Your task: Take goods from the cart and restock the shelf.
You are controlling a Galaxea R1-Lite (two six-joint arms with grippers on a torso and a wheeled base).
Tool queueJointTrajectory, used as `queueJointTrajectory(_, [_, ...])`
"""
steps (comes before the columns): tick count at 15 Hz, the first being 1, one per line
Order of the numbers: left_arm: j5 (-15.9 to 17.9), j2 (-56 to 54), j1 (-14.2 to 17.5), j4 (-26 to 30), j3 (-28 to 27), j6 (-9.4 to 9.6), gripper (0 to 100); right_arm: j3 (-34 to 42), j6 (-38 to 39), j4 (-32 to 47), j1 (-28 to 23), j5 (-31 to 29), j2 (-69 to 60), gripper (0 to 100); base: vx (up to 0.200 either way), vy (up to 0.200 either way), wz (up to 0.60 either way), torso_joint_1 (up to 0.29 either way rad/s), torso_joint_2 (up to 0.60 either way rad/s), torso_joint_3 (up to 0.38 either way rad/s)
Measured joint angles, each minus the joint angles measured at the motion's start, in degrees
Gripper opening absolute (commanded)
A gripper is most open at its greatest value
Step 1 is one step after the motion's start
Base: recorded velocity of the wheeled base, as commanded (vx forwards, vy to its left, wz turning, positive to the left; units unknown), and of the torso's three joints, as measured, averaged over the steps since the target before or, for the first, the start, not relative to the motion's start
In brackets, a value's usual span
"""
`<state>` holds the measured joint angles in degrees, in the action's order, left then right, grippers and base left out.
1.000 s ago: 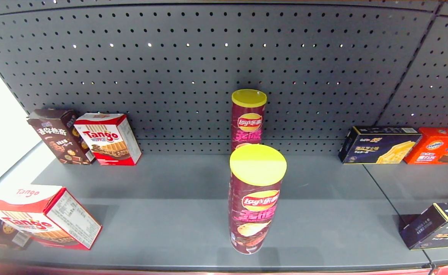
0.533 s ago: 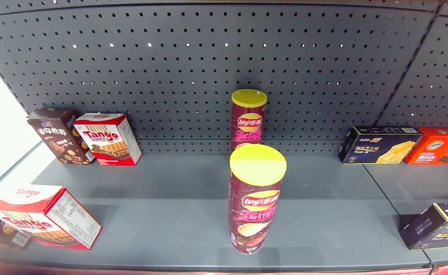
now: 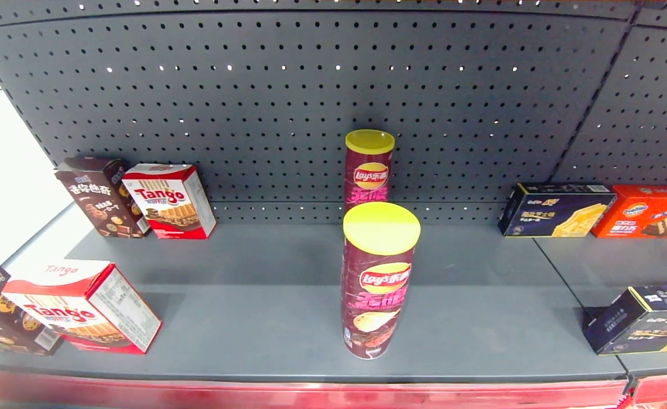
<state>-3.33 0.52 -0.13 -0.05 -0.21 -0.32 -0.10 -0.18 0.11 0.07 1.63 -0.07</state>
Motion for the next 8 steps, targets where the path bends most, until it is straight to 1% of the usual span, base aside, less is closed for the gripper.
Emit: queueJointTrajectory(8, [0.02, 0.0, 0.0, 0.05, 0.05, 0.02, 100, 0.0, -0.04, 0.05, 0.02, 0.0, 0.0, 100, 0.0, 0.0, 0.0, 0.0, 0.0, 0.0])
